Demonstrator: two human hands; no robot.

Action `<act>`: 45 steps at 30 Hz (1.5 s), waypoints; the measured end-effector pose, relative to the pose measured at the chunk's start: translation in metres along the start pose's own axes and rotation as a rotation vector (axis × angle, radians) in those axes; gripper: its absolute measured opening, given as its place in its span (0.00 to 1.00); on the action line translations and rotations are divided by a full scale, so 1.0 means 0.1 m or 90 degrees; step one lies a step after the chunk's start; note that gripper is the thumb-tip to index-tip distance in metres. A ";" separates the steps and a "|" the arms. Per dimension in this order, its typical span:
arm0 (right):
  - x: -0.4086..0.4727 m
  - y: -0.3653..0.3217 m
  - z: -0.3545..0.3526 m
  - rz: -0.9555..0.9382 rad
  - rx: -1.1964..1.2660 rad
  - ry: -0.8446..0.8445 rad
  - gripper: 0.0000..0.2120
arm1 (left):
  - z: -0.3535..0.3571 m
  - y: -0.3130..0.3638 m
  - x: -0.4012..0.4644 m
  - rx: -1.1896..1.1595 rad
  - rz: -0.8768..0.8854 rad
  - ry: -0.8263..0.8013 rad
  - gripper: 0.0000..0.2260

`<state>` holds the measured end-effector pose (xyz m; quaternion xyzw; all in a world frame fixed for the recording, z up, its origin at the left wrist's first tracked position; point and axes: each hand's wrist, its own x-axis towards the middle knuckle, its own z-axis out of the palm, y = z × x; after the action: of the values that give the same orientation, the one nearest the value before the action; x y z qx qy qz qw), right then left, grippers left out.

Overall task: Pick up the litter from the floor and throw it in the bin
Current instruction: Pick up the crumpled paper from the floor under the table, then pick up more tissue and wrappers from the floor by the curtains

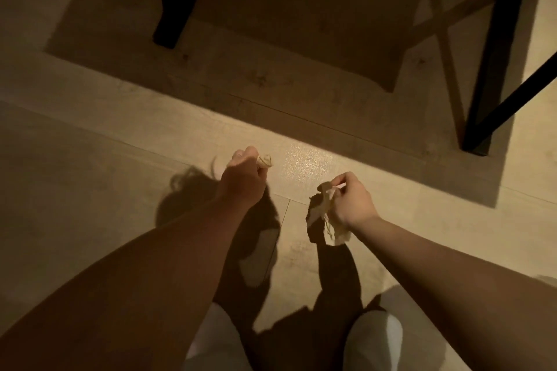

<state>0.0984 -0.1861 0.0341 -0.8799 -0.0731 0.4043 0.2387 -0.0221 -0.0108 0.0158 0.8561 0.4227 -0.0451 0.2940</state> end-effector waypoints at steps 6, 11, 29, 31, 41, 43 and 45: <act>-1.38 -0.88 -0.74 0.049 0.095 -0.043 0.22 | -1.36 0.45 -0.94 -0.138 -0.163 -0.026 0.07; -2.82 -1.76 -1.48 0.069 0.134 -0.096 0.28 | -2.72 0.99 -2.09 -0.250 -0.302 0.011 0.08; -5.34 -3.78 -0.80 0.039 0.138 -0.356 0.18 | -5.21 0.27 -4.64 -0.685 -0.608 0.311 0.03; -5.52 -3.97 -0.46 0.036 0.122 -0.386 0.11 | -5.38 -0.14 -4.83 -0.713 -0.631 0.312 0.04; -6.12 -4.77 1.18 0.057 0.040 -0.396 0.18 | -5.95 -1.91 -5.45 -0.861 -0.729 0.227 0.04; -6.16 -4.89 1.45 0.040 -0.005 -0.412 0.16 | -5.97 -2.15 -5.49 -0.882 -0.749 0.247 0.04; -6.14 -4.99 1.74 0.021 -0.045 -0.426 0.11 | -5.93 -2.40 -5.50 -0.927 -0.779 0.286 0.06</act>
<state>-0.4064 0.1165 0.5913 -0.7070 -0.1471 0.6720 0.1641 -0.6549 0.0398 0.5718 0.0864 0.7647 0.2463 0.5892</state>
